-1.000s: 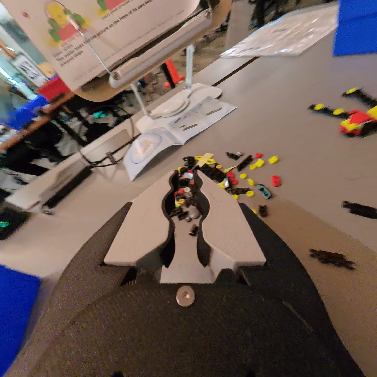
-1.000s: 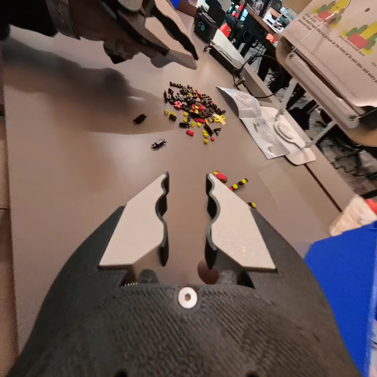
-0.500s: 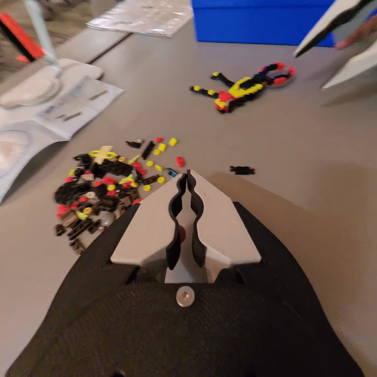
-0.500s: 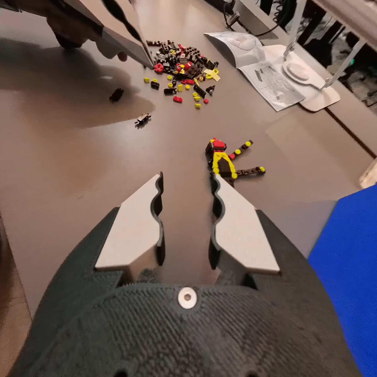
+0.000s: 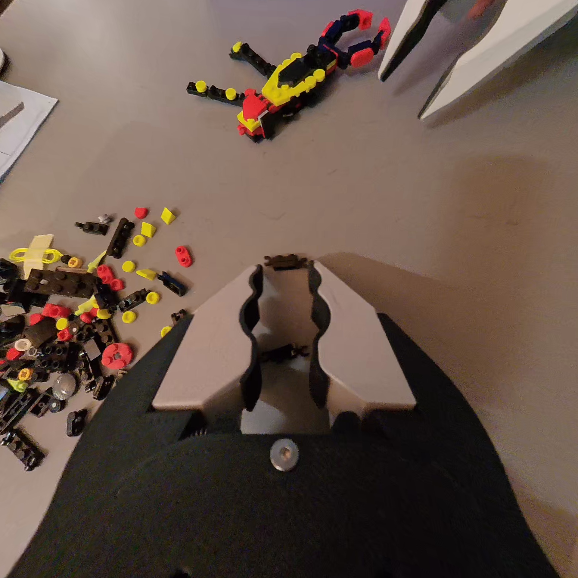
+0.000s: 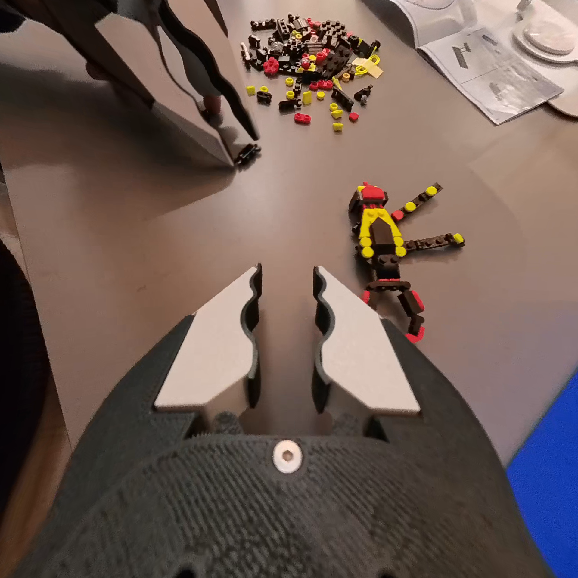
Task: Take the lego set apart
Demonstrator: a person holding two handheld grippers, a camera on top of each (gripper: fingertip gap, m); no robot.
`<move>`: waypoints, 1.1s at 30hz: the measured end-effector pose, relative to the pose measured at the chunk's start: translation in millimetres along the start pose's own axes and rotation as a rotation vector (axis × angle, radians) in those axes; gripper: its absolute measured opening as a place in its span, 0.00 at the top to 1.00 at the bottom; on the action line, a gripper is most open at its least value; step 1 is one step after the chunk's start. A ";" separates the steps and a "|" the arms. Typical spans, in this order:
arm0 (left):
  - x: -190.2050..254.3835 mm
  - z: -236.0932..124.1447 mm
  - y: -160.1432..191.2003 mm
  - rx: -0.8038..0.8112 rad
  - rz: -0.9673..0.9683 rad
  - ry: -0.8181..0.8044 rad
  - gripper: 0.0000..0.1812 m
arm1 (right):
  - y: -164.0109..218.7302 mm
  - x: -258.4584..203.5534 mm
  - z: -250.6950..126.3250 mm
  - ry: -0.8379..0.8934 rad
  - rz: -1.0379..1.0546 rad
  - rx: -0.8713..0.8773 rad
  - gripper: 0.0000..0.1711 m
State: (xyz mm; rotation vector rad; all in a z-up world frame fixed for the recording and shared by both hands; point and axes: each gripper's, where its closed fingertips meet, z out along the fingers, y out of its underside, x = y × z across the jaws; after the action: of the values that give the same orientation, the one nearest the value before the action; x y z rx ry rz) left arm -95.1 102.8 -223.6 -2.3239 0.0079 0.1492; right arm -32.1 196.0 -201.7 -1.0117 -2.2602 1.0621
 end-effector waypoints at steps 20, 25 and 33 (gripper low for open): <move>34.7 -13.4 -34.2 0.178 0.084 0.125 0.89 | -19.2 -7.0 -6.2 -0.002 -0.087 0.089 0.81; 72.5 -35.1 -66.1 0.315 -0.130 0.442 0.89 | -53.5 -40.9 -23.8 -0.071 -0.300 0.293 0.90; 105.7 -55.8 -83.1 0.365 -0.367 0.812 0.89 | -56.6 -76.4 -33.0 -0.145 -0.499 0.322 0.85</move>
State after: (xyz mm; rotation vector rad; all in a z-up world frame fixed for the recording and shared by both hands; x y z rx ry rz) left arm 20.0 123.7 -137.1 -1.8377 0.0134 -0.9017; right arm 13.3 127.9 -143.1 -0.2268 -2.1832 1.2387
